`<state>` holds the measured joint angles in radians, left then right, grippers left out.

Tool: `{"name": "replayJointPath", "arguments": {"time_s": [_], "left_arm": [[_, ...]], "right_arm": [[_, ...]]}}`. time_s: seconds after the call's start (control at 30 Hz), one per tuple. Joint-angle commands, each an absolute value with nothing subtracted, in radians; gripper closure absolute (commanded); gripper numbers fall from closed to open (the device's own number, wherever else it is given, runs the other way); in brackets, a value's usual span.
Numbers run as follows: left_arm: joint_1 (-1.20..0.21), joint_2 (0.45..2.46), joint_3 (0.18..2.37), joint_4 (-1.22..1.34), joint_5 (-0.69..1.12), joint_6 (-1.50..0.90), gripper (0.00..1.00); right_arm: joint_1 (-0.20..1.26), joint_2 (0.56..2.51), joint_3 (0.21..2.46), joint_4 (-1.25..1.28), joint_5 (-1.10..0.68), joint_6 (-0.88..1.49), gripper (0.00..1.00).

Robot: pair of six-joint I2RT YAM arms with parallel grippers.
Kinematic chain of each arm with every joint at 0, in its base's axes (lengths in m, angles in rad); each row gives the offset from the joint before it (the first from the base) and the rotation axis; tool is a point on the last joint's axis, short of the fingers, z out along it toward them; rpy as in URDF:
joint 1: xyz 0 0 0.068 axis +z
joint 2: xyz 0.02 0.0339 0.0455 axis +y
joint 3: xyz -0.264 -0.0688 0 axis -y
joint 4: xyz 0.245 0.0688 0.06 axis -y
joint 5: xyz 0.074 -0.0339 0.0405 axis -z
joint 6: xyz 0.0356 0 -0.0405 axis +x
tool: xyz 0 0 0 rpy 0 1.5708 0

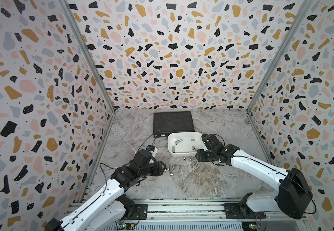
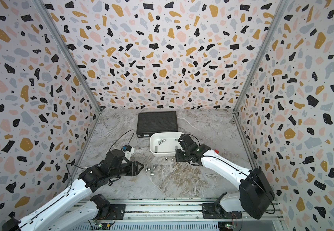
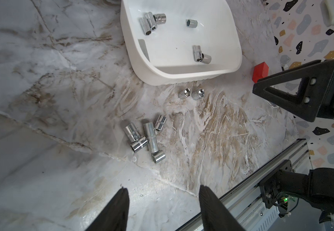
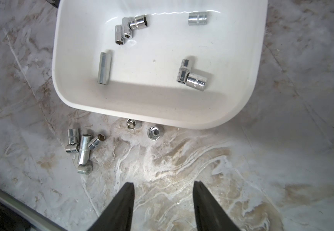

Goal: Put the socket on the desktop into the storage box
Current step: Pick up the socket head at the center of the board.

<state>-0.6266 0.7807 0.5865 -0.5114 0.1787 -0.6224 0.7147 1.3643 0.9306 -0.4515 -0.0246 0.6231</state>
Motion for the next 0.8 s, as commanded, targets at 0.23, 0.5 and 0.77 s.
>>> {"name": "replayJointPath", "arguments": {"time_s": [0.23,0.5,0.77], "left_arm": [[-0.692,0.739,0.534,-0.486,0.112,-0.675,0.4],[-0.735,0.778,0.535,-0.47,0.082,-0.674,0.41],[-0.759,0.796,0.535,-0.465,0.056,-0.67,0.41]], "right_arm": [[0.733,1.463,0.94,-0.395,0.008,0.672,0.49],[0.742,1.523,0.954,-0.352,-0.004,0.68,0.49],[0.758,1.59,0.969,-0.32,-0.014,0.702,0.49]]}}
